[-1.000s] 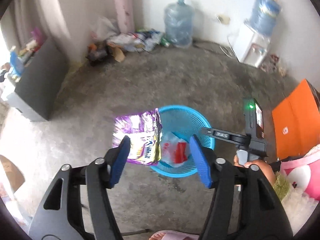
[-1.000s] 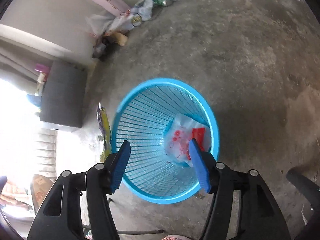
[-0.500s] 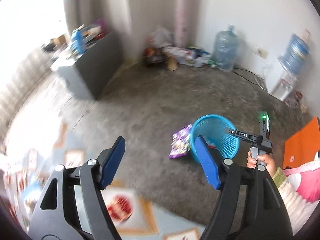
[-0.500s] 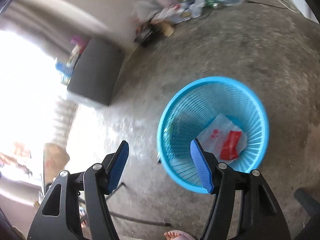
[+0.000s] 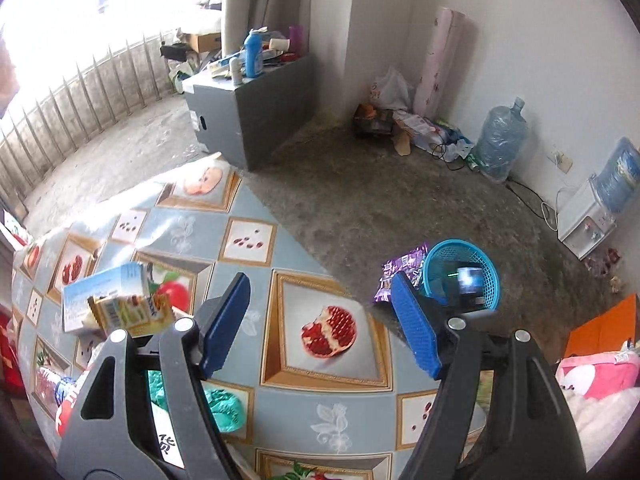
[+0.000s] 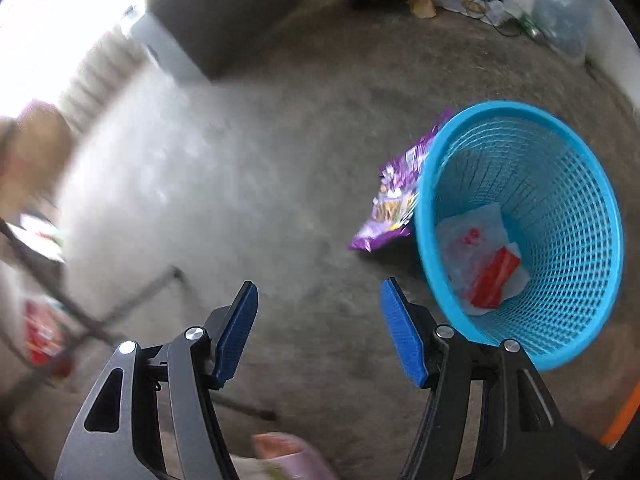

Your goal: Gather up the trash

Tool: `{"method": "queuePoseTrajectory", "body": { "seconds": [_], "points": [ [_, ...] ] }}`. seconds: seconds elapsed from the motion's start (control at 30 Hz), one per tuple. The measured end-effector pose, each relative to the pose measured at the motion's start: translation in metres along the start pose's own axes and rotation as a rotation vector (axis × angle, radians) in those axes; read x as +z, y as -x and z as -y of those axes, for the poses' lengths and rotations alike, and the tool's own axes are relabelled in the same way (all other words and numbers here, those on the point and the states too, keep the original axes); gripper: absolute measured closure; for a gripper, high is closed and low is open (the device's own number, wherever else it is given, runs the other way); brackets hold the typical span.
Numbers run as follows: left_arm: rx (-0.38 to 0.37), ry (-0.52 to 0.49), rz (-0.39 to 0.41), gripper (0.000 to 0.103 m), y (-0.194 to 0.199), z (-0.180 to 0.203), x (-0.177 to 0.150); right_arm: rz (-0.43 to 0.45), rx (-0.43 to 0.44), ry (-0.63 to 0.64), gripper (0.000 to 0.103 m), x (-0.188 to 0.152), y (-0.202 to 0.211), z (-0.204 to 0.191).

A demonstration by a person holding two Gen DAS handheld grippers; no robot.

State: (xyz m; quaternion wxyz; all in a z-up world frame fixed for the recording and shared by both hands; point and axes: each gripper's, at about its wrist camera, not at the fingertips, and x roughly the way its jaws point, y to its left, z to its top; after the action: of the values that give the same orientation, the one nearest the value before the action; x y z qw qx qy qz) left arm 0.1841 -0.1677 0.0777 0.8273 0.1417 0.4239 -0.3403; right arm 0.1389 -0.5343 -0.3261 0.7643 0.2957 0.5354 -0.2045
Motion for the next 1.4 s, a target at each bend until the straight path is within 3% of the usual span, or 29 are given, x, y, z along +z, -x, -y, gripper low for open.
{"method": "queuePoseTrajectory", "body": {
  "seconds": [0.23, 0.3, 0.53, 0.67, 0.8, 0.87, 0.9, 0.97, 1.03, 1.1, 1.23, 1.33, 1.4],
  "points": [
    [-0.009, 0.015, 0.002, 0.035, 0.001, -0.016, 0.0, -0.149, -0.203, -0.06, 0.04, -0.004, -0.104, -0.021],
    [-0.013, 0.021, -0.001, 0.035, -0.001, -0.02, 0.0, -0.142, -0.233, -0.118, 0.04, -0.004, -0.121, -0.019],
    [0.001, 0.034, -0.028, 0.035, -0.007, -0.031, 0.001, -0.136, -0.459, -0.276, 0.04, 0.007, -0.184, 0.004],
    [0.014, 0.024, -0.041, 0.035, -0.011, -0.032, 0.001, -0.121, -0.499, -0.375, 0.04, 0.017, -0.197, 0.022],
    [0.02, 0.023, -0.042, 0.035, -0.014, -0.033, 0.002, -0.041, -0.524, -0.387, 0.04, 0.037, -0.19, 0.025],
    [0.026, 0.025, -0.047, 0.035, -0.016, -0.032, 0.002, -0.001, -0.533, -0.395, 0.048, 0.045, -0.184, 0.027],
    [0.027, 0.025, -0.048, 0.035, -0.017, -0.032, 0.001, 0.011, -0.53, -0.4, 0.063, 0.049, -0.181, 0.028],
    [0.034, 0.016, -0.047, 0.035, -0.017, -0.031, 0.001, 0.021, -0.488, -0.409, 0.086, 0.054, -0.176, 0.03],
    [0.047, 0.001, -0.038, 0.035, -0.017, -0.029, 0.001, 0.052, -0.439, -0.388, 0.098, 0.056, -0.165, 0.026],
    [0.047, -0.006, -0.029, 0.035, -0.015, -0.026, 0.001, 0.091, -0.386, -0.331, 0.101, 0.059, -0.15, 0.017],
    [0.038, -0.016, -0.001, 0.035, -0.01, -0.022, 0.001, 0.21, -0.166, -0.275, 0.101, 0.052, -0.083, 0.0],
    [0.025, -0.018, 0.01, 0.035, -0.007, -0.018, 0.0, 0.299, 0.046, -0.342, 0.101, 0.033, -0.013, 0.015],
    [0.014, -0.017, 0.016, 0.035, -0.004, -0.014, -0.001, 0.327, 0.169, -0.47, 0.101, 0.013, 0.023, 0.046]
  ]
}}
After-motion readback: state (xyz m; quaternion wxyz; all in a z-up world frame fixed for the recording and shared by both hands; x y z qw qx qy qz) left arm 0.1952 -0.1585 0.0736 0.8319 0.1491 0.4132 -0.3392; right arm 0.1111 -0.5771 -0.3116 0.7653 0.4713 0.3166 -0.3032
